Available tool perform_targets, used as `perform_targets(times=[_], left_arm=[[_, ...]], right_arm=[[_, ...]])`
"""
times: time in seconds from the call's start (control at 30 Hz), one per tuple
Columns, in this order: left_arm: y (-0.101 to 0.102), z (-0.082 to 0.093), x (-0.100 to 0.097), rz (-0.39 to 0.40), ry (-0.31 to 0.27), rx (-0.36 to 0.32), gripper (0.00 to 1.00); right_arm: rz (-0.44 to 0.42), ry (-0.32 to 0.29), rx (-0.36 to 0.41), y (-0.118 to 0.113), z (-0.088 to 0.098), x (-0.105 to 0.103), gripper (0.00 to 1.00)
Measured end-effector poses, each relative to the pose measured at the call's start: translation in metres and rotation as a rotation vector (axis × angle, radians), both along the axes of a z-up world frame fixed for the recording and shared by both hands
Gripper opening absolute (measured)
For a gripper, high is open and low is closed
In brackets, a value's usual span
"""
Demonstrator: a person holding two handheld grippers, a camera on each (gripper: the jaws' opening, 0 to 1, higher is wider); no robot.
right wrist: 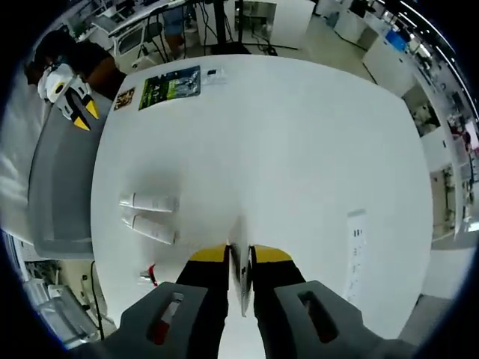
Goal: Arrange the skincare products in the storage area until every visible bottle or jar stands upright without overlapping.
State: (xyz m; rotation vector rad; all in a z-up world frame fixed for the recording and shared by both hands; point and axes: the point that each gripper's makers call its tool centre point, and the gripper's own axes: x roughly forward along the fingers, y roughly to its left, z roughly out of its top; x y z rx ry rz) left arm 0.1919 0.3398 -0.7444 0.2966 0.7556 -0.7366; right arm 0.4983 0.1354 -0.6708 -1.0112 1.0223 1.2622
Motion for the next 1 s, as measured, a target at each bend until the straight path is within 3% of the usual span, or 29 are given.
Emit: perform_targets(times=[0.4,0.57,0.63,0.73,0.87,1.0], left_arm=[[0.001,0.0,0.001,-0.002,-0.011,0.011,0.18],[0.001,0.001,0.002,-0.001,-0.015,0.012,0.18],[0.001,0.001,0.002,0.0,-0.013,0.01,0.18],[0.0,-0.001,0.0,-0.011,-0.006,0.016,0.18],[-0.001,-0.005,-0.004,-0.026,0.016,0.034,0.18],[-0.001,-0.002,-0.002,-0.037,-0.009,0.042,0.18]], right_arm=[[0.031,-0.014,0.023,0.004,0.006,0.006,0.14],[-0.018,-0.021,0.06,0.006,0.014,0.008,0.22],[-0.044,-0.054,0.088,0.006,0.02,0.009,0.27],[-0.098,-0.104,0.164,0.007,0.034,0.011,0.31],[-0.238,-0.194,0.313,0.005,0.06,0.013,0.41],[-0.448,-0.294,0.575,0.007,0.105,0.009,0.42]])
